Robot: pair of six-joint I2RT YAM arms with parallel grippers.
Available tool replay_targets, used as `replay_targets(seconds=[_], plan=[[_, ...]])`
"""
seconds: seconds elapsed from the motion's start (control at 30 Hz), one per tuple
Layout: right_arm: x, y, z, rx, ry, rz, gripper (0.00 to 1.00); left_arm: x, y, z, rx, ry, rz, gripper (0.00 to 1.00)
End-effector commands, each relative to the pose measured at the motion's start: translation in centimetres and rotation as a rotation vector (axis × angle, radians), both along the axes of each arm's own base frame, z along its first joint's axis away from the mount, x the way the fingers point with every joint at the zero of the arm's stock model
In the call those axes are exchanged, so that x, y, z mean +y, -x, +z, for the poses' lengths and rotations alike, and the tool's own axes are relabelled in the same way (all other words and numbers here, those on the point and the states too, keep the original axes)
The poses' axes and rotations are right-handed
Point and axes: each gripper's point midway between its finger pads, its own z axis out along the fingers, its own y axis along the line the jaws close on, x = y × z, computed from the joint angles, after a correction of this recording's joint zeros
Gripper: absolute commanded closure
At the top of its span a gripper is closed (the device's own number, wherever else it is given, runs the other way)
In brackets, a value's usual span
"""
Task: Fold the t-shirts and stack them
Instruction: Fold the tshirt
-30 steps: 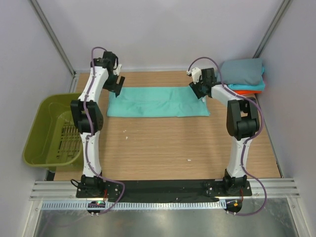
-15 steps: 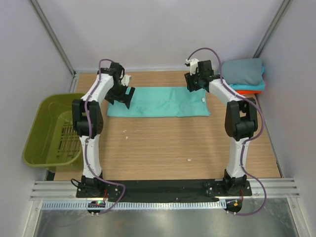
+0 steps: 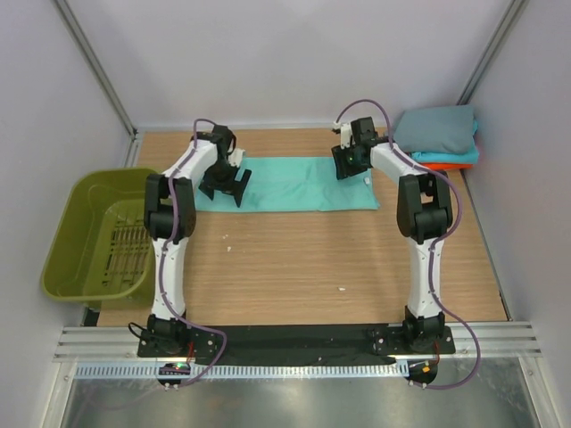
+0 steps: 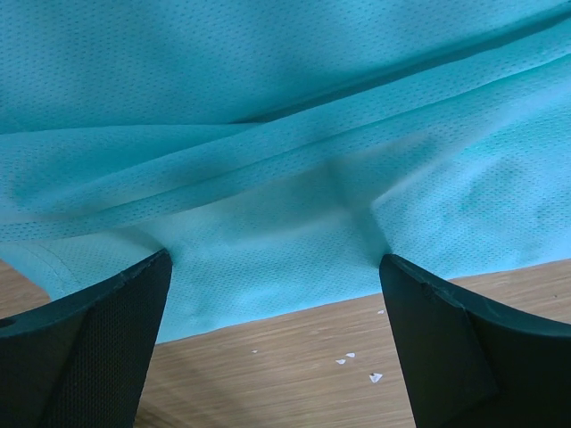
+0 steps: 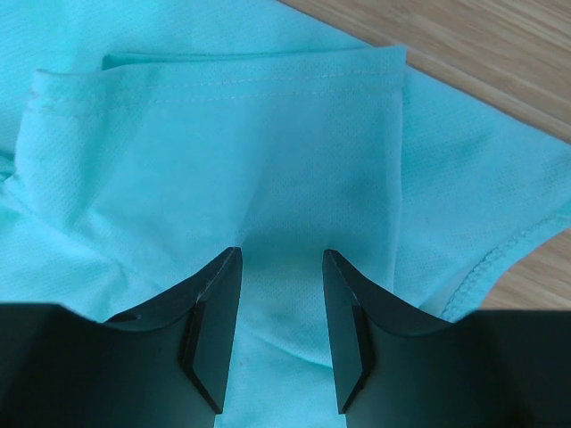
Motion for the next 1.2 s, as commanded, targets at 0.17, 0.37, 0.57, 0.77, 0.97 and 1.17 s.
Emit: replay_targets(seconds=[0.17, 0.37, 0.57, 0.77, 0.97, 1.17], plan=[[-0.4, -2.6, -0.4, -0.015, 0.034, -0.041, 0.52, -1.5, 1.3, 0.8, -0.021, -0.041, -0.028, 0.00], [-0.3, -7.9, 1.1, -0.145, 0.051, -0.069, 0.52, -4.0, 5.3, 0.6, 0.015, -0.079, -0.117, 0.00], [-0.3, -12.9, 3.9, -0.302, 0.043, -0.135, 0.47, -6.4, 8.8, 0.6, 0.010, -0.144, -0.217, 0.00], [-2.3, -14.2, 11.1, -0.456, 0.081, -0.218, 0.44, -7.9, 9.5, 6.0, -0.170, -0.232, -0.313, 0.01], [-3.9, -10.1, 17.3, -0.447, -0.091, -0.338, 0.43, -8.3, 9.7, 10.2, -0.264, -0.245, -0.427, 0.00], [-2.0, -2.8, 15.3, -0.248, -0.255, -0.342, 0.42, -6.7, 9.5, 10.1, -0.272, -0.307, -0.571, 0.07]])
